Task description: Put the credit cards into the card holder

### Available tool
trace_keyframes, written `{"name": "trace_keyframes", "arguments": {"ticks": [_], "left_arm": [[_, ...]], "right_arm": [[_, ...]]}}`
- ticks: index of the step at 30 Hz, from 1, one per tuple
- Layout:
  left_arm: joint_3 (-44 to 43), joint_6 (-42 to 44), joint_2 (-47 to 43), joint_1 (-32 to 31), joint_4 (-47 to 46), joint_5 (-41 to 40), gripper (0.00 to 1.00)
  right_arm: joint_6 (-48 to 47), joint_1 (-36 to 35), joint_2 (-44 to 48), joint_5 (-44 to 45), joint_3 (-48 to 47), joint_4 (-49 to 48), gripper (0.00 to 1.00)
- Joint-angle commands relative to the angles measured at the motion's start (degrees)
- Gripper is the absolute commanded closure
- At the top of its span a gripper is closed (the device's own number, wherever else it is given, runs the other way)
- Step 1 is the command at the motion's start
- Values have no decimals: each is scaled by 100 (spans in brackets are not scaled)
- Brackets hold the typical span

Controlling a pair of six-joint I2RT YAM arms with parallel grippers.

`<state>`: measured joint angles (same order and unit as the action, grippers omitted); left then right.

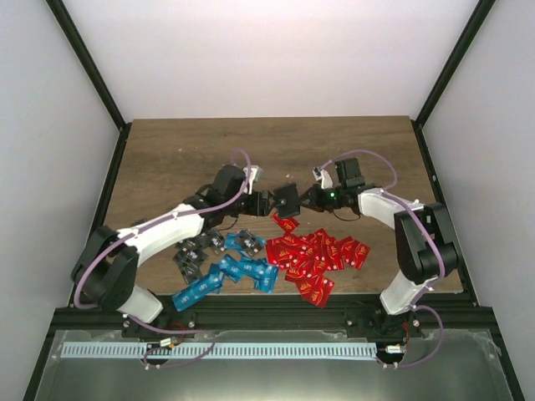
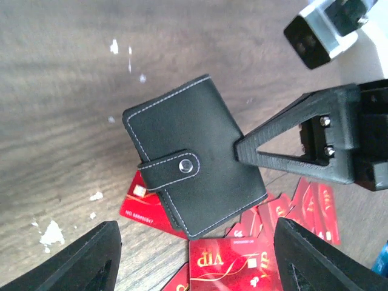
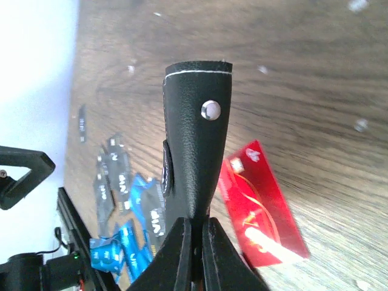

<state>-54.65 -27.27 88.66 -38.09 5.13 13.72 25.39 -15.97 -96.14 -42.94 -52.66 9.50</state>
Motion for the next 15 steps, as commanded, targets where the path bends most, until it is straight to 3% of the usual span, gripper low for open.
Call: {"name": "trace_keyframes", "arguments": {"ticks": [1, 8, 15], "left_arm": [[77, 203, -715, 27, 148, -496, 28], [602, 75, -1662, 221, -81, -577, 23], [1025, -133, -2126, 358, -991, 751, 17]], "right_arm": [[64, -57, 471, -547, -271, -281, 99], [269, -62, 1097, -692, -180, -506, 99], [766, -71, 1686, -1444, 250, -1500, 99]]}}
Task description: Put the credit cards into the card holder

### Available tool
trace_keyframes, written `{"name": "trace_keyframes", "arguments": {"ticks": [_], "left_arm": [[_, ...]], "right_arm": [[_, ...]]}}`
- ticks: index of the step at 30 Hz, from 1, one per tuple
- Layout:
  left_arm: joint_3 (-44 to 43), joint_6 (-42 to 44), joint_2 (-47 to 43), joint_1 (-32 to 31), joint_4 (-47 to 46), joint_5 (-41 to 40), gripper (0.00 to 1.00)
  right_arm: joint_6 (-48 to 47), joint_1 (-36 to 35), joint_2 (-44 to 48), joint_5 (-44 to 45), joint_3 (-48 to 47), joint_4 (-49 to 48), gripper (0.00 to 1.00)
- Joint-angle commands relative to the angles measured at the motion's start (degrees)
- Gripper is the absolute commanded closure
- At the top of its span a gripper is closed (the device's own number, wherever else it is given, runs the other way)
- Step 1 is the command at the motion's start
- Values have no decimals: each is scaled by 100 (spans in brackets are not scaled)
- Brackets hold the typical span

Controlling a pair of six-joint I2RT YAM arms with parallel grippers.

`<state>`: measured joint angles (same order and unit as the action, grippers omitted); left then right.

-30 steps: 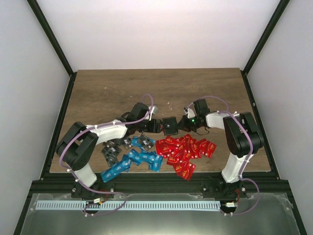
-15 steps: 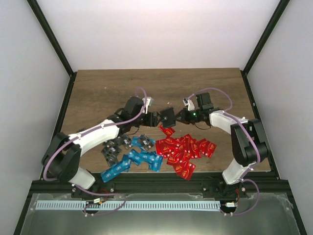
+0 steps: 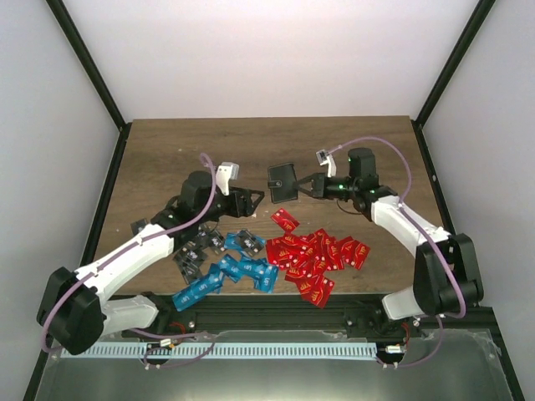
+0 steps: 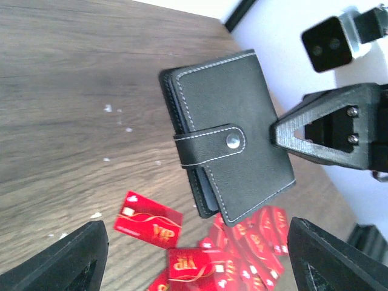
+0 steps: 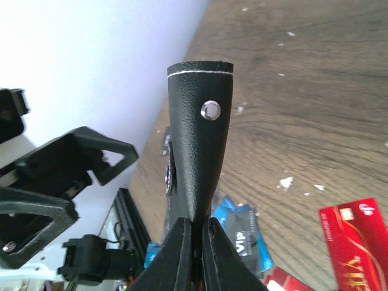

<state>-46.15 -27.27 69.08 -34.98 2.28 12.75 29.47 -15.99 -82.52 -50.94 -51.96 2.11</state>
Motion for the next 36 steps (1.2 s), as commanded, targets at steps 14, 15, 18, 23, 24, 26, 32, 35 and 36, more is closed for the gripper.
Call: {"name": "trace_keyframes", "arguments": {"ticks": [14, 15, 18, 23, 24, 26, 32, 35, 36], "left_arm": [[376, -566, 194, 54, -2045, 2219, 21], [388, -607, 213, 53, -2190, 2271, 24], [384, -690, 269, 37, -2425, 2374, 39], [291, -771, 416, -33, -2543, 2503, 84], [281, -771, 429, -40, -2514, 2499, 92], [266, -767, 402, -44, -2435, 2496, 96], [-16, -434, 146, -39, -1818, 3144, 96], [-160, -225, 46, -44, -1362, 3418, 96], [-190, -162, 21, -44, -1261, 3516, 96]], "right_arm": [[1031, -187, 969, -1481, 386, -1904, 99], [1034, -199, 982, -1490, 370, -1905, 99], [1034, -233, 989, -1466, 361, -1898, 99], [1091, -247, 996, -1480, 372, -1988, 99], [1083, -247, 1002, -1495, 371, -1991, 99], [936, -251, 1003, -1517, 313, -1851, 95], [123, -252, 895, -1580, 105, -1058, 12], [-51, -250, 1009, -1896, 230, -1050, 12], [-48, -248, 1078, -2017, 295, -1120, 13]]}}
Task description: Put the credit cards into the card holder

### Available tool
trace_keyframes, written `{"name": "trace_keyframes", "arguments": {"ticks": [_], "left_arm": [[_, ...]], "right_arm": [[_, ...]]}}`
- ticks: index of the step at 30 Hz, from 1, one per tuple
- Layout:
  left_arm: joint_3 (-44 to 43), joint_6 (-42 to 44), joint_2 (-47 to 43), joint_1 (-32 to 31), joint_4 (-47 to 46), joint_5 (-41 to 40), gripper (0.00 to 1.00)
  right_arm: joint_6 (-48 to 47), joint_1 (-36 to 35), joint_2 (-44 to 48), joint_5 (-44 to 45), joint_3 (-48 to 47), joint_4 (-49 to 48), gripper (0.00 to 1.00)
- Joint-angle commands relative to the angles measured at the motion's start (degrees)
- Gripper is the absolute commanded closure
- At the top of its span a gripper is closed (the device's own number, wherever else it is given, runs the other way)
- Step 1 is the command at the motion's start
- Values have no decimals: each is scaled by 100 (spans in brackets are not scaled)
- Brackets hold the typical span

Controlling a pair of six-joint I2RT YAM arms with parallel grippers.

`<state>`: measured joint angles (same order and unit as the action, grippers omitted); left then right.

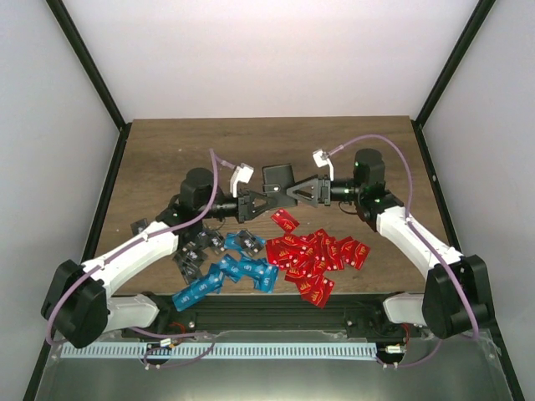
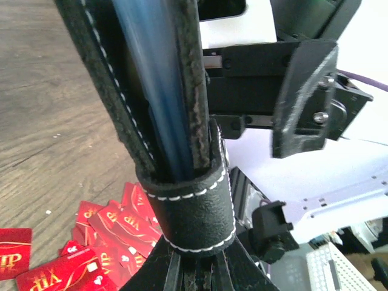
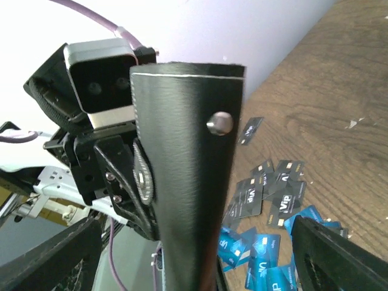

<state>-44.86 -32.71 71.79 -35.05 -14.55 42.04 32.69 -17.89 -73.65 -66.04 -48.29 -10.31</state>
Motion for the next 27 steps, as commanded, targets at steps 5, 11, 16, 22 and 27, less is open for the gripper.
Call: {"name": "trace_keyframes", "arguments": {"ticks": [5, 11, 16, 22, 27], "left_arm": [[-408, 347, -204, -44, 527, 958, 96], [-499, 248, -10, -144, 445, 1059, 96], [-550, 224, 130, -244, 435, 981, 91], [-820, 941, -119, -281, 1784, -379, 44], [-914, 1348, -506, -463, 2875, -2842, 22]], "right_arm": [[208, -63, 526, -1176, 385, -931, 30], [627, -130, 637, -1350, 496, -1385, 62], [467, -199, 609, -1259, 457, -1169, 82], [-351, -258, 584, -308, 159, 227, 99], [-683, -484, 545, 791, 19, 1129, 99]]}}
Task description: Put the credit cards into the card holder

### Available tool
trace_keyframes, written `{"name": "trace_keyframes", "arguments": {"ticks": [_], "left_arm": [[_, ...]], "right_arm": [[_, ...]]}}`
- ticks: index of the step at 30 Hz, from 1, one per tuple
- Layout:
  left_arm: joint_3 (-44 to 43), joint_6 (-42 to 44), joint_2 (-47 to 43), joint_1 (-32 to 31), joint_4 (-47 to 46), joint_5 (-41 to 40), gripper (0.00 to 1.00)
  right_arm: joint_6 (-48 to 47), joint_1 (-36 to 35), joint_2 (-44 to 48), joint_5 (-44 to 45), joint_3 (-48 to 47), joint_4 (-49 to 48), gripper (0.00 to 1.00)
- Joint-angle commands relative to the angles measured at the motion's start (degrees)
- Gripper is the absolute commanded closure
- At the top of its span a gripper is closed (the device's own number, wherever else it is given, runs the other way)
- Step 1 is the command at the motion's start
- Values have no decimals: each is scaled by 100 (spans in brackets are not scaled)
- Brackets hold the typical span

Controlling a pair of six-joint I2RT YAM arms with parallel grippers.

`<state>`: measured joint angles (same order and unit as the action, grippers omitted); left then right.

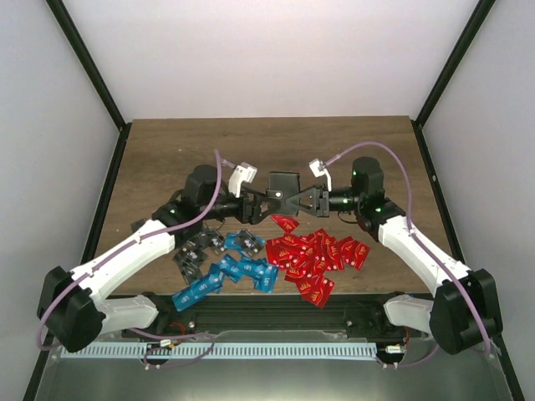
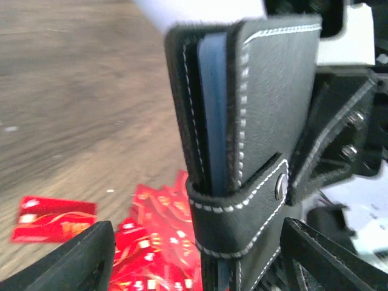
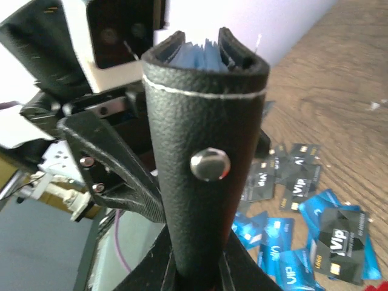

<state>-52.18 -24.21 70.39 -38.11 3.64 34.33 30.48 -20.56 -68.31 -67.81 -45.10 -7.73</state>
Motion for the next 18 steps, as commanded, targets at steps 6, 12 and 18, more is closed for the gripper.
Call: {"name": "trace_keyframes", "arguments": {"ticks": [6, 12, 18], "left_arm": [[-319, 637, -466, -674, 1576, -3480, 9], [-497, 782, -195, -1019, 1737, -3981, 1], [-647, 784, 144, -1283, 1675, -4398, 0]], "right_arm": [[-642, -582, -6, 1776, -416, 1464, 99], [-661, -629, 36, 1737, -420, 1548, 99], [-710, -639, 129, 1548, -436, 1593, 99]]}}
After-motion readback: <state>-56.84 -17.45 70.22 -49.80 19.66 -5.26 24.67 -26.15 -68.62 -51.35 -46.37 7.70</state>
